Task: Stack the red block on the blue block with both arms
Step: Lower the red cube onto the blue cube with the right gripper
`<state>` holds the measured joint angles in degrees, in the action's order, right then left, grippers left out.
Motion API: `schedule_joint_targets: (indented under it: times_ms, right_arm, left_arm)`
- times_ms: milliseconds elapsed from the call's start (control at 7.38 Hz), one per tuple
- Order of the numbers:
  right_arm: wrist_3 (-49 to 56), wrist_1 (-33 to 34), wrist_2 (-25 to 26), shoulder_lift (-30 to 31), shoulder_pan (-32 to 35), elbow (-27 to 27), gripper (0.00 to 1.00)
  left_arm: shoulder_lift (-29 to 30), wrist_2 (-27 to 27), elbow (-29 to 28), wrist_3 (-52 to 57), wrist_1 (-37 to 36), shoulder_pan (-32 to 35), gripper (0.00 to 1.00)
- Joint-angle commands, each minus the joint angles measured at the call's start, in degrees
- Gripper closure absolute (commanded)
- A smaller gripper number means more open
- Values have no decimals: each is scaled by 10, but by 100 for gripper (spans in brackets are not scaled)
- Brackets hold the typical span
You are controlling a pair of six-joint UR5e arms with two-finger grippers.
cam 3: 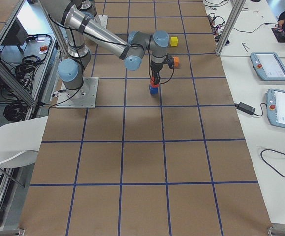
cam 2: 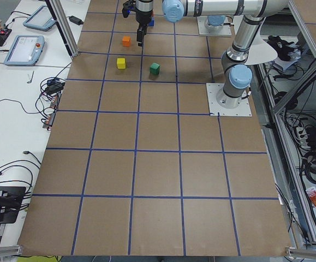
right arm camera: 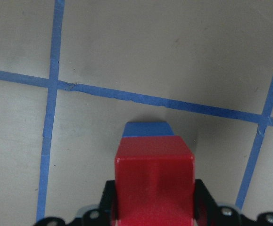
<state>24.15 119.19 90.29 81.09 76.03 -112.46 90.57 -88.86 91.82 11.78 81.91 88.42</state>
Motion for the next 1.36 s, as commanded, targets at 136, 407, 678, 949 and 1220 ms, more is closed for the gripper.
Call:
schedule_joint_targets:
  times_ms: [136, 407, 678, 949, 1220]
  right_arm:
    - [-2, 5, 0, -1, 0, -14, 98]
    - [-1, 8, 1, -2, 0, -17, 76]
    - [1, 29, 3, -4, -1, -18, 72]
    - [-2, 29, 2, -6, -1, -18, 71]
    - [-1, 29, 1, -6, -1, -19, 35]
  left_arm:
    - [0, -1, 0, 0, 0, 0, 0]
    - [0, 0, 0, 0, -1, 0, 0]
    - [0, 0, 0, 0, -1, 0, 0]
    - [0, 0, 0, 0, 0, 0, 0]
    - [0, 0, 0, 0, 0, 0, 0]
